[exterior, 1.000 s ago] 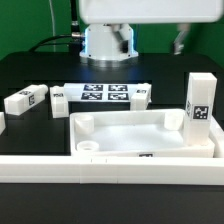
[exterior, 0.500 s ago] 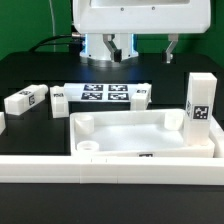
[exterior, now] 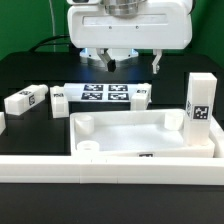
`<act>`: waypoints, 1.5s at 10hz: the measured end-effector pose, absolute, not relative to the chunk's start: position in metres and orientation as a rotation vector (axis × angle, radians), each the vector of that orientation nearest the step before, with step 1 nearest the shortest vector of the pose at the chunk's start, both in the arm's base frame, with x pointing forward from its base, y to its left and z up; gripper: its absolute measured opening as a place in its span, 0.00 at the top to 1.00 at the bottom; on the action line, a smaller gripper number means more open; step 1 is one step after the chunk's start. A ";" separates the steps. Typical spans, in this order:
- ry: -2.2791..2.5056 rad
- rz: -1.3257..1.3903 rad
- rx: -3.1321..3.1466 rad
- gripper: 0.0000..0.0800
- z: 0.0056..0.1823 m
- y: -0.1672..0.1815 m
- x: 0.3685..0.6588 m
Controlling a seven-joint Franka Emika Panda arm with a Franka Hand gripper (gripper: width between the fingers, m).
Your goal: Assemble desk
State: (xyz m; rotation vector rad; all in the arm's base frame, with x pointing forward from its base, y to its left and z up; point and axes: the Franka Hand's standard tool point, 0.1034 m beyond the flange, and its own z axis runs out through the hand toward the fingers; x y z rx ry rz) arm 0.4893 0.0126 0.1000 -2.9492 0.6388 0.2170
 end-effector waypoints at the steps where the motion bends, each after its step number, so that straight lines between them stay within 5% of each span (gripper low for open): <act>1: 0.627 0.317 -2.936 0.19 0.099 0.012 0.484; 6: 0.575 0.731 -2.844 0.19 0.068 0.016 0.453; 15: 0.406 1.389 -2.546 0.19 0.053 0.021 0.434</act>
Offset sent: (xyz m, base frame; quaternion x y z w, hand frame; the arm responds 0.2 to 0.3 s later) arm -0.0215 0.0100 -0.0220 0.0001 -0.1099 -0.0495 0.9927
